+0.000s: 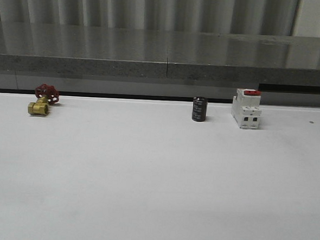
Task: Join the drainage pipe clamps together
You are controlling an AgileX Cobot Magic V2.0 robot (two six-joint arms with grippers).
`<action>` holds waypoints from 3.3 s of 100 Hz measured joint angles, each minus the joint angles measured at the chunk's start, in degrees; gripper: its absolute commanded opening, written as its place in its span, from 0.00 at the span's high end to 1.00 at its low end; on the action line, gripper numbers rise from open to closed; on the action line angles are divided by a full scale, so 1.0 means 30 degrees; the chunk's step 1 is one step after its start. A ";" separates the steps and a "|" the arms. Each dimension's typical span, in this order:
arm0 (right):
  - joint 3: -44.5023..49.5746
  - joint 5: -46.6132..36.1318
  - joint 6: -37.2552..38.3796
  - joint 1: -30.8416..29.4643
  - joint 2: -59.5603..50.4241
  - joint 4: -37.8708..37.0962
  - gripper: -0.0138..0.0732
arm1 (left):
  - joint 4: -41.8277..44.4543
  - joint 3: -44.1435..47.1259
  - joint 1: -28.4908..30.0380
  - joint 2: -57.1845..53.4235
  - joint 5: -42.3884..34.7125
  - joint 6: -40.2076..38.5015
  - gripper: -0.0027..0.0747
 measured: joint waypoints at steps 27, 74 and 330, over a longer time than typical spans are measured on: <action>0.0000 0.0000 0.0000 0.0000 0.0000 0.0000 0.92 | 0.0000 0.0000 0.0000 0.0000 -0.0545 0.0000 0.99; 0.0000 0.0000 0.0000 0.0000 0.0000 0.0000 0.92 | -0.0217 -0.3379 0.0000 0.1022 0.0619 0.0000 0.99; 0.0000 -0.0040 0.0000 0.0000 0.0000 0.0000 0.92 | -0.5713 -2.4532 0.7986 3.6690 1.0484 0.7864 0.12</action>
